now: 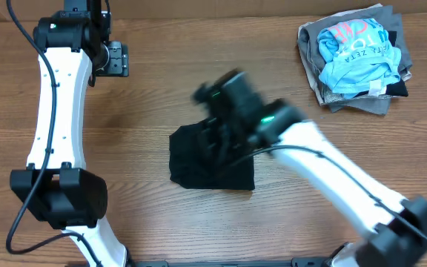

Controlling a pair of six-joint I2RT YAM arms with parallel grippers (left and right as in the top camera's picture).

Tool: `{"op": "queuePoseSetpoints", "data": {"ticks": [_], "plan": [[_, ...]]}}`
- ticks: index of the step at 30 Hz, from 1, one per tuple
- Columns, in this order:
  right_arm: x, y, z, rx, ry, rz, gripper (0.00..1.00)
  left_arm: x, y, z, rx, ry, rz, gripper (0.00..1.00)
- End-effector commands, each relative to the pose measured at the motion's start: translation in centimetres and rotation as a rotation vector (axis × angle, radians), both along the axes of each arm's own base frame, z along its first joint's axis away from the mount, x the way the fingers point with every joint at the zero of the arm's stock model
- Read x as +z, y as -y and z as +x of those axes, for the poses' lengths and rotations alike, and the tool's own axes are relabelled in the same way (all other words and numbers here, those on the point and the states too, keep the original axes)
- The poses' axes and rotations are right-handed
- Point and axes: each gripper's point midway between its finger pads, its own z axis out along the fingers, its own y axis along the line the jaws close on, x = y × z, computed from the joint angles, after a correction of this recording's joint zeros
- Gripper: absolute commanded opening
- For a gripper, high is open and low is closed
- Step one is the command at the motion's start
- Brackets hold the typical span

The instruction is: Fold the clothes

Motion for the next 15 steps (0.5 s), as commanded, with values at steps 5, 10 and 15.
{"op": "queuePoseSetpoints", "data": {"ticks": [5,10,15], "plan": [[-7.0,-7.6,-2.3,0.119,-0.042,-0.028,0.04,-5.3,-2.4,1.4,0.067,-0.098,-0.002,0.71],[-8.0,-10.5,-3.5,0.186,-0.038,0.035,0.04,-7.3,-4.5,1.9,0.110,-0.122,-0.005,0.71],[-7.4,-11.1,-3.1,0.199,-0.002,0.065,0.23,-7.9,-6.4,2.4,0.149,-0.105,-0.010,0.72]]}}
